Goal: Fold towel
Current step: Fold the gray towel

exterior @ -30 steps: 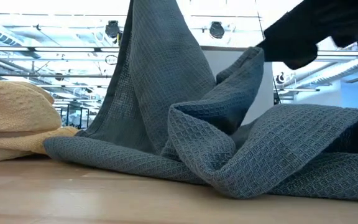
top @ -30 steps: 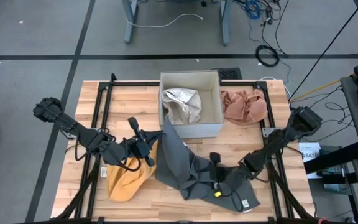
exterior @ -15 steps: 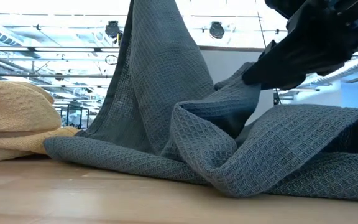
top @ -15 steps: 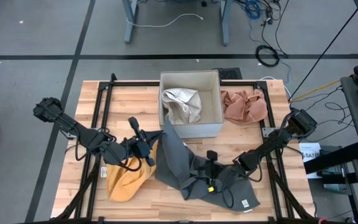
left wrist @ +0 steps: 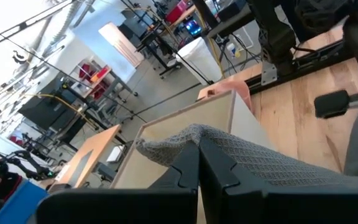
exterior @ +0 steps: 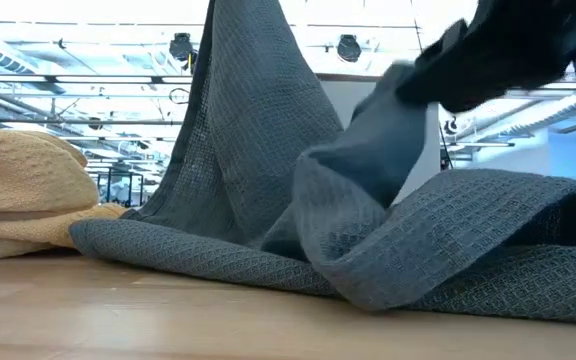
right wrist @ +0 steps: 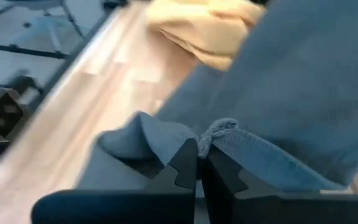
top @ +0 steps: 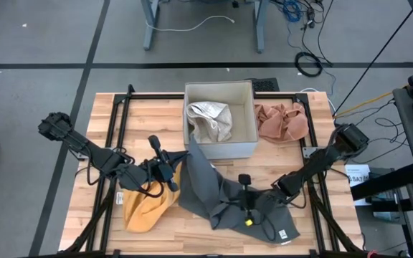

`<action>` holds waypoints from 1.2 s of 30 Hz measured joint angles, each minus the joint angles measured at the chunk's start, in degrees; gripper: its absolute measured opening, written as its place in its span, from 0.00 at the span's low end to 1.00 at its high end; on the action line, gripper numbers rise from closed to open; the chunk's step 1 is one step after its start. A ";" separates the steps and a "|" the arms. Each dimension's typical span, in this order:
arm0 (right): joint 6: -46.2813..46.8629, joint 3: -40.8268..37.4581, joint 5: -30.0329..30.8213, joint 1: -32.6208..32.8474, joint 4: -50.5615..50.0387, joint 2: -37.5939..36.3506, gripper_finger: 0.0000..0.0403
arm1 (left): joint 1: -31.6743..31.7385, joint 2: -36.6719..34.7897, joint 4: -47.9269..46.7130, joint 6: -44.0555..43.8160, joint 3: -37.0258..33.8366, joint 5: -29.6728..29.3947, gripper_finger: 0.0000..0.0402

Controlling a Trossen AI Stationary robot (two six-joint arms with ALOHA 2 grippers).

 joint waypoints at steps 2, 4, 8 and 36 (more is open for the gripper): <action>-2.02 -0.02 -0.23 0.99 -1.11 -2.60 0.01 | -0.06 0.00 -0.05 -0.39 0.00 1.43 0.00; -4.48 -0.02 -0.20 2.22 -2.10 -6.07 0.01 | -0.46 0.00 -0.05 -0.40 0.00 2.44 0.00; -10.39 -0.02 -0.21 6.40 -3.79 -14.36 0.00 | -1.83 0.00 0.96 0.29 0.00 6.03 0.00; -44.08 5.27 0.92 29.15 -7.35 -44.72 0.00 | -22.37 -0.17 43.41 49.20 0.00 19.91 0.00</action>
